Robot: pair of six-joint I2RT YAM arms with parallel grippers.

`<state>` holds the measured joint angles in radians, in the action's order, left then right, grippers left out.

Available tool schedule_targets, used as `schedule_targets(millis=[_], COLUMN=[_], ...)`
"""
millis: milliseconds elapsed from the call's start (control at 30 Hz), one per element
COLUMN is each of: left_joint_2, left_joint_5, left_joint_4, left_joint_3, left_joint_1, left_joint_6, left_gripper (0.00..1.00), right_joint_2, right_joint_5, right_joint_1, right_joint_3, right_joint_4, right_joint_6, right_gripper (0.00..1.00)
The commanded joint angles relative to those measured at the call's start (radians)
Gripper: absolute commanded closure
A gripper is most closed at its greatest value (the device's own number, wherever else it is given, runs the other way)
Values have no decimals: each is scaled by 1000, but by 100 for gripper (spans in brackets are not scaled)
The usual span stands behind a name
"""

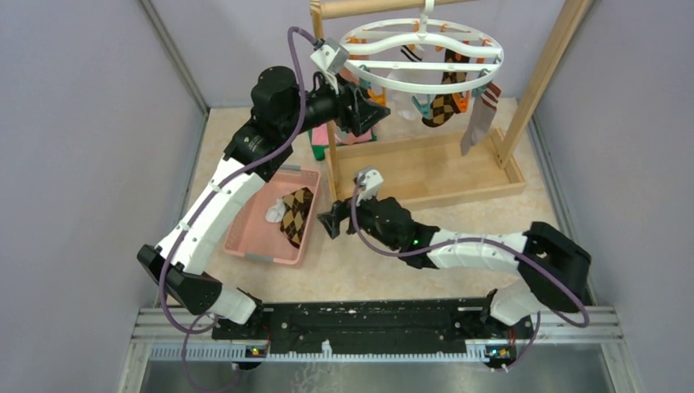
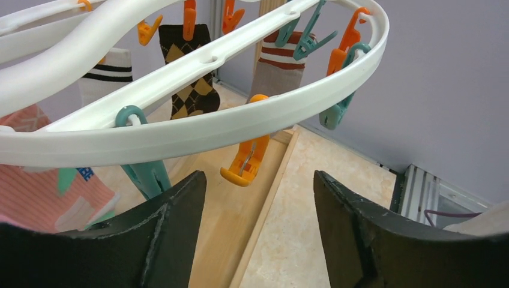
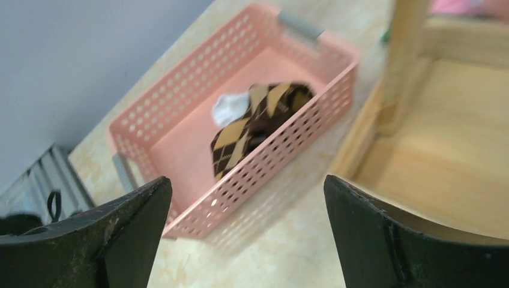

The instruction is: Remove the socks clipped to the hanger

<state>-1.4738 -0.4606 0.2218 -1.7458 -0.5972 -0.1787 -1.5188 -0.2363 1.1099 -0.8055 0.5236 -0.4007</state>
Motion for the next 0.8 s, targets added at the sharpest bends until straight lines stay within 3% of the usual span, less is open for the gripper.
schedule_targets(millis=[0,33,67,267,533,767], left_joint_2=[59,68,82,199,320,338], left_joint_5=[-17,-16,-15,6,14,52], left_joint_4=[22,35,49,146,318,383], left_joint_3=[-15,-9,0,98,219,255], left_joint_1=[-4,-4,-3,-2,0,20], left_joint_6=[13,24,35,132,251,278], left_gripper=[15,4,1,1,1,1], right_joint_2=[136,151,162,169,282,541], right_joint_5=[-103,-113,-129,-198,-220,-312], right_joint_1=[-106,-129,-149,-245,-336,-362], right_joint_3=[54,69,82,96,143,182], right_joint_4=[60,67,79,152,92,-144], right_joint_6=[41,47,58,114,132,108], right_gripper=[3,3,3,4,5,6])
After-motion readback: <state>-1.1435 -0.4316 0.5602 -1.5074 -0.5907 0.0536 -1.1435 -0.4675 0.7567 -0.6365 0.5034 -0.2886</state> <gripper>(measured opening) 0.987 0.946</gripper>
